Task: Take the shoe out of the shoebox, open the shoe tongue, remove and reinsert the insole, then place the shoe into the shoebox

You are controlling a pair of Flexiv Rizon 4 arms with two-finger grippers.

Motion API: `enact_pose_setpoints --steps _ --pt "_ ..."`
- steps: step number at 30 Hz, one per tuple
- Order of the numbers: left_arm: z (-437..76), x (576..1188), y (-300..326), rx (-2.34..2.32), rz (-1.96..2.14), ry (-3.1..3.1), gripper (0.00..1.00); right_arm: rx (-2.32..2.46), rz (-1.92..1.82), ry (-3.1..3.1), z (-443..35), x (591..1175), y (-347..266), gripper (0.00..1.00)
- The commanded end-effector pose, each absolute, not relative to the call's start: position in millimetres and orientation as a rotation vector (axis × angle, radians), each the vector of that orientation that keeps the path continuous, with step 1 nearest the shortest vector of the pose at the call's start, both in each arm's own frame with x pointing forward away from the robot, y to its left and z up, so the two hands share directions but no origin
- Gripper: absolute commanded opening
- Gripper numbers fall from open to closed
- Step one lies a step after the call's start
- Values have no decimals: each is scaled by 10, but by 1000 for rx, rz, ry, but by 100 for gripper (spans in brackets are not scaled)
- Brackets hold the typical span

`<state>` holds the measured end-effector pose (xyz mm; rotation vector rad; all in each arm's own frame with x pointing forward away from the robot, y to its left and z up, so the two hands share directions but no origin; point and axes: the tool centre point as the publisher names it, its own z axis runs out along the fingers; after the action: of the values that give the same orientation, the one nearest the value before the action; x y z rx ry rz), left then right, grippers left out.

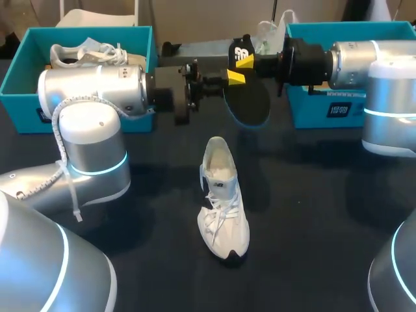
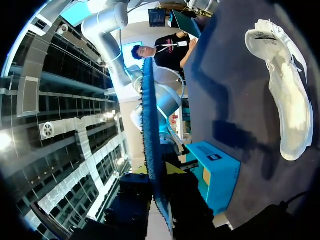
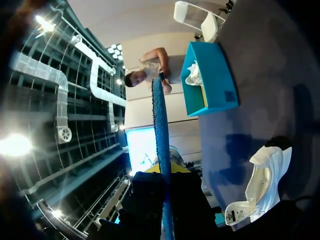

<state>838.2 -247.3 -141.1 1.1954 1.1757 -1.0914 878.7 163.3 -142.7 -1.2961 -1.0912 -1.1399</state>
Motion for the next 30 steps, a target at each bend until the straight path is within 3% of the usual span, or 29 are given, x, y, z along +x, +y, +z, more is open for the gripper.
enact_pose_setpoints --steps 1,5,6,7,8,22,30 --pt "-1415 8382 -2531 1194 -1085 1178 0 -1300 -1141 -1091 -1424 8775 1640 0" --pt "-1422 8382 -2545 1196 -1086 1178 0 -1300 -1141 -1091 -1424 8775 1640 0" --pt "-1425 8381 -2543 1196 -1086 1178 0 -1300 -1141 -1091 -1424 8775 1640 20" --pt "-1429 8376 -2535 1196 -1087 1178 0 -1288 -1149 -1083 -1424 8772 1638 47" --pt "-1430 8371 -2521 1196 -1087 1178 0 -1288 -1162 -1079 -1424 8763 1636 100" --pt "-1532 8286 -1819 1078 -1177 1419 0 -1277 -1217 -1107 -1366 8572 1366 100" --pt "-1538 8219 -1602 768 -1621 1655 0 -1270 -1197 -1130 -1367 8542 1298 100"
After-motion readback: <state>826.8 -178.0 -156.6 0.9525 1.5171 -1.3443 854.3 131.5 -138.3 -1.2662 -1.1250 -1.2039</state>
